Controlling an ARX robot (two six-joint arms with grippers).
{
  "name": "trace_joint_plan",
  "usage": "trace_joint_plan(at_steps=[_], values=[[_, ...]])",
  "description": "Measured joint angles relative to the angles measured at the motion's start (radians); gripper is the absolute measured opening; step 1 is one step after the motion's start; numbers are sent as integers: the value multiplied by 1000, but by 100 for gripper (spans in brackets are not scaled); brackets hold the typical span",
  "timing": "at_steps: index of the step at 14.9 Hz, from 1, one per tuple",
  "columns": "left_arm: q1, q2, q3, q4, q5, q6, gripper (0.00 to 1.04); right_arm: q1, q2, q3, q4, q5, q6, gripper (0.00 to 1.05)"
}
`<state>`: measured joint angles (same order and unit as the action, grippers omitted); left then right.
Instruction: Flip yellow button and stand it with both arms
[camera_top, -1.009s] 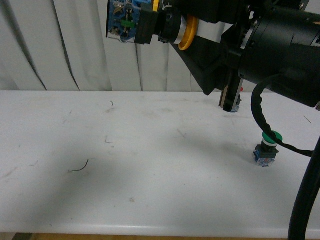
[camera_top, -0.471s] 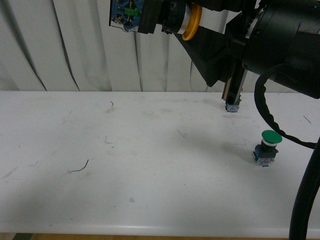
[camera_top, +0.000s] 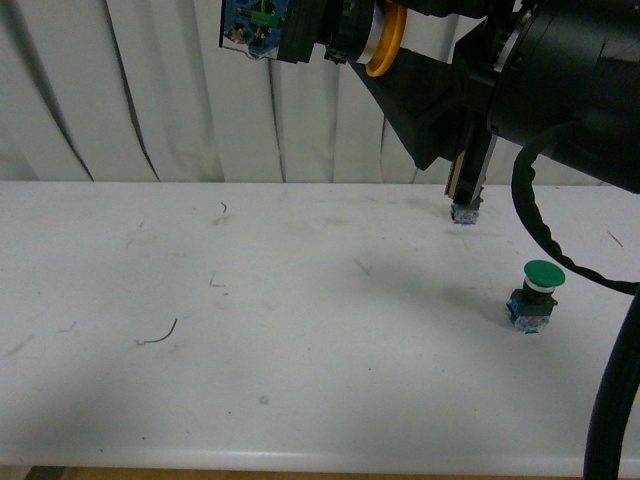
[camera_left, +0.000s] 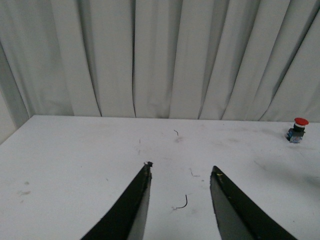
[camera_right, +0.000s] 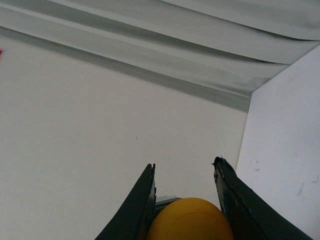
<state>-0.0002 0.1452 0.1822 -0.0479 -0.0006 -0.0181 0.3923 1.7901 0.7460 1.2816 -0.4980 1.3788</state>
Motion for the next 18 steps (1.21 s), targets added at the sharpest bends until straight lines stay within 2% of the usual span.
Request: trace_joint_plan(at_steps=[3,12,18], values=[[0,-40,-50,21,0,0,3,0,-3,0,1,2,0,33],[0,-138,-169,49,1,3,2,20,-5,-7,0,8,-15,33],[0,-138,-173,41,0,3,2,21,-5,-11,2,12,-16,33]])
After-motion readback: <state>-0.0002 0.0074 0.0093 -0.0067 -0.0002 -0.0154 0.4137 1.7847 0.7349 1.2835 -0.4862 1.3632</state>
